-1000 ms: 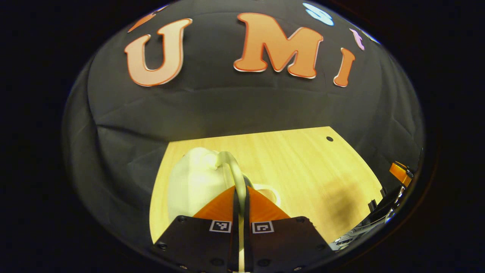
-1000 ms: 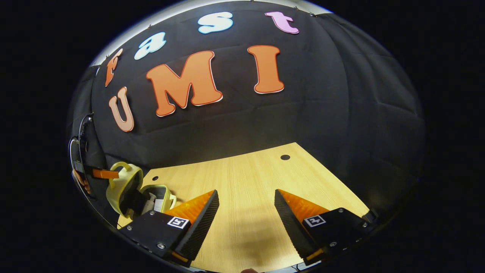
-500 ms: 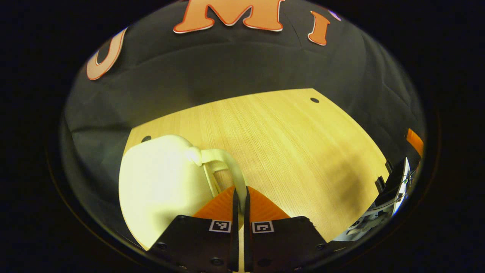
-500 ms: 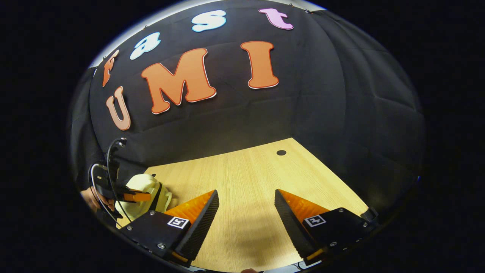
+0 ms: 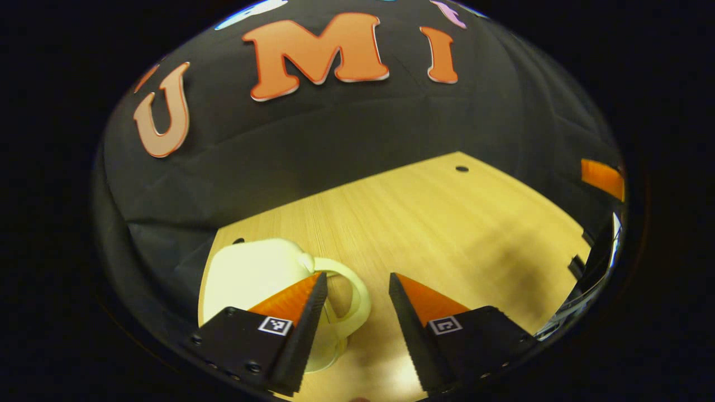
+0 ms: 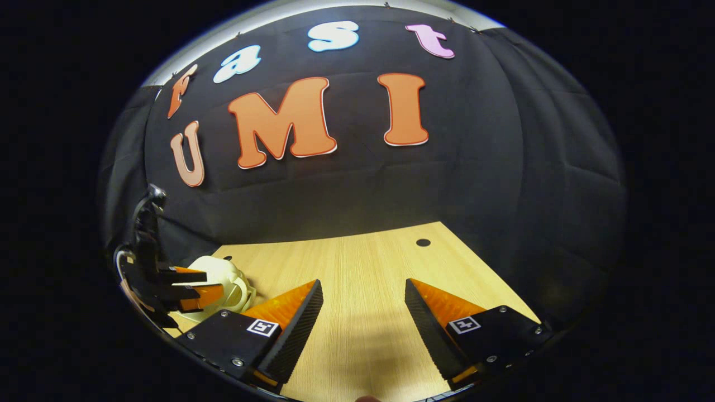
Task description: First open the suitcase, pack the skin care products into it, and then close the suitcase.
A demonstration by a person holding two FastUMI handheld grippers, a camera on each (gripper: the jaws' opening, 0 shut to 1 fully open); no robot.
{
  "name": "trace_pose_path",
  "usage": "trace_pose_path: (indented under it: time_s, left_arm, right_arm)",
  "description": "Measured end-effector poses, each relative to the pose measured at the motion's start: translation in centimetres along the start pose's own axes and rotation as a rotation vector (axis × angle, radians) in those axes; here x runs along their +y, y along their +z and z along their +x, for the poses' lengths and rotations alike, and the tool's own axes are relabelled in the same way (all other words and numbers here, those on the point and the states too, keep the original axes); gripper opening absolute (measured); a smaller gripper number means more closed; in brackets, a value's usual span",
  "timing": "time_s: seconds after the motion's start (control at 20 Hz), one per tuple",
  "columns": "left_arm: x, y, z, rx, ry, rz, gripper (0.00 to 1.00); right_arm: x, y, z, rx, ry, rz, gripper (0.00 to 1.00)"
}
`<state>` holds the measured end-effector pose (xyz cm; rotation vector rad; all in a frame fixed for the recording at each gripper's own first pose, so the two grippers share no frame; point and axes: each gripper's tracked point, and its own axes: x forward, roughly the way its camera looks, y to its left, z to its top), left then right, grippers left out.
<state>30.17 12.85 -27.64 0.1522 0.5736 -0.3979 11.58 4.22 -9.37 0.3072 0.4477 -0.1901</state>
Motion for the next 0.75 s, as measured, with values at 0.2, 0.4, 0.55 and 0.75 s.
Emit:
trace_pose_path:
  time_s: [0.2,0.4,0.55,0.75]
  left_arm:
    - [-1.2,5.6,-3.0,-0.208,0.036,-0.126,0.88]
    - [-1.2,7.4,-6.4,-0.405,0.104,-0.143,1.0]
    - [-1.8,8.4,-8.0,-0.494,0.107,-0.164,1.0]
    - [-3.3,10.5,-10.6,-0.65,0.14,-0.161,1.0]
  right_arm:
    - [1.8,3.2,-1.1,-0.112,0.049,-0.05,0.95]
    - [3.5,6.7,-2.5,-0.257,0.083,-0.102,0.95]
    - [4.2,8.1,-2.9,-0.339,0.096,-0.12,0.95]
    - [4.2,7.8,-2.9,-0.351,0.121,-0.149,0.94]
